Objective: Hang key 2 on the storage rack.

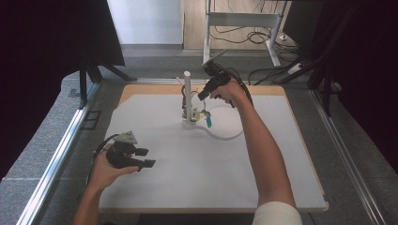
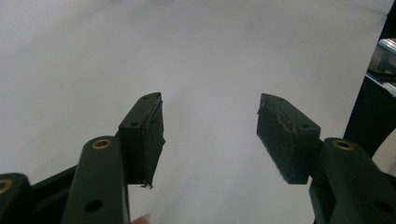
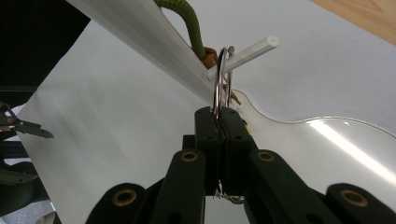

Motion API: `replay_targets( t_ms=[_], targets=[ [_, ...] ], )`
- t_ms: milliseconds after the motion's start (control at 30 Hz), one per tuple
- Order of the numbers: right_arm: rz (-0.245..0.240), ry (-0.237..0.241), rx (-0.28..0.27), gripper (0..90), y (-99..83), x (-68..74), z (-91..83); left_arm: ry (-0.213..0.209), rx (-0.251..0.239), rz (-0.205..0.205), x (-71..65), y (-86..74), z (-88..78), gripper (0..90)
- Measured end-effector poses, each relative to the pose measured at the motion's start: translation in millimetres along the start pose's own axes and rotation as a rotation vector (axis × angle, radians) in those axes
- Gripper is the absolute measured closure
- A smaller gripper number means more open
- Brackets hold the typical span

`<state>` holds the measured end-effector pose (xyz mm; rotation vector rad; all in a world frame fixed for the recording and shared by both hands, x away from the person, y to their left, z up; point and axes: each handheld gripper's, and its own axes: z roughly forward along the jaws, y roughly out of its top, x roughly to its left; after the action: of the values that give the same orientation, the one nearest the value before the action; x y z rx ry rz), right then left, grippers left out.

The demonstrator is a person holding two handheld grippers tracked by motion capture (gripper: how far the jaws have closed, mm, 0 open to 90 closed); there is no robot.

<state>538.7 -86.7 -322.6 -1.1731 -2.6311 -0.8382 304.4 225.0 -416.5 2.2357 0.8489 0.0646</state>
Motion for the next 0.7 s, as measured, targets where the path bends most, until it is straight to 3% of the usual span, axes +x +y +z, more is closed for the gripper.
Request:
replay_targets(
  t_ms=[300, 700],
  targets=[
    [-0.023, -0.003, 0.027, 85.5, -1.3, 3.8, 7.0, -0.002, 0.003, 0.001, 0.0, 0.2, 0.9, 41.8],
    [-0.024, 0.002, -0.009, 77.6, -9.5, 5.3, -3.8, -0.001, 0.009, 0.004, -0.2, 0.7, 3.2, 41.8]
  ],
)
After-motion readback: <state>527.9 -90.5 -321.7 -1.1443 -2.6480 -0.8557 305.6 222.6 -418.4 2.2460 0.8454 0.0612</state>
